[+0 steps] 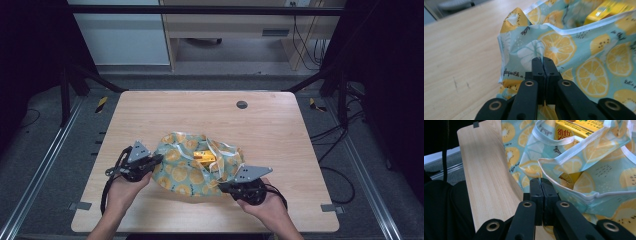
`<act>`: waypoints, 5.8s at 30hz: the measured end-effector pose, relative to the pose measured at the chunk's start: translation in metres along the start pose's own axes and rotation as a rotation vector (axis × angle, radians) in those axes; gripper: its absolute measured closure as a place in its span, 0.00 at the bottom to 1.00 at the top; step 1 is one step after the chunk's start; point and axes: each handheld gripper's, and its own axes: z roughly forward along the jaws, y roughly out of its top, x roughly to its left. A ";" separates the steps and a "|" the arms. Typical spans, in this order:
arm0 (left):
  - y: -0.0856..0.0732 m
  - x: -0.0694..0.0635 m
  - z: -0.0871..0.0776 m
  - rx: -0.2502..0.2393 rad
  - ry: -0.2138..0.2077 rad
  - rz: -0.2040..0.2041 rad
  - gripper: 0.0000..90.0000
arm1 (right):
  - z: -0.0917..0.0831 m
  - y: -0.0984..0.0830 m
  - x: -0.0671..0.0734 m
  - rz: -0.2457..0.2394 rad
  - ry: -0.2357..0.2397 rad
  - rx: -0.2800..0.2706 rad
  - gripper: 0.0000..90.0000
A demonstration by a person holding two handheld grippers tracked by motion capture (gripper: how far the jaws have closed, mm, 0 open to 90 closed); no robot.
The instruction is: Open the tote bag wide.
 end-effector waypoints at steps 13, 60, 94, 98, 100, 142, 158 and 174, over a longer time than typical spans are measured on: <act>-0.037 -0.029 -0.031 -0.076 -0.081 0.065 0.99 | -0.009 -0.011 -0.001 0.013 -0.025 0.034 0.99; -0.074 -0.027 0.019 0.212 -0.105 0.018 0.99 | 0.023 -0.035 -0.010 0.065 -0.078 0.257 1.00; -0.035 -0.024 -0.046 0.019 0.004 0.031 0.55 | -0.044 -0.018 -0.001 0.084 -0.187 0.064 0.29; -0.016 -0.012 -0.036 0.021 0.008 0.010 0.46 | -0.047 -0.011 -0.009 0.087 -0.203 0.060 0.28; -0.005 -0.007 -0.026 0.043 -0.003 0.015 0.40 | -0.047 -0.007 -0.013 0.088 -0.209 0.057 0.27; -0.039 -0.037 -0.018 0.057 -0.315 0.138 0.99 | 0.023 0.021 -0.092 0.155 -0.186 0.228 0.37; -0.070 -0.030 -0.008 0.225 -0.193 0.247 1.00 | 0.028 0.011 -0.094 0.141 -0.197 0.212 0.99; -0.079 -0.010 -0.007 0.297 -0.089 0.186 1.00 | 0.035 -0.006 -0.110 0.217 -0.301 0.210 1.00</act>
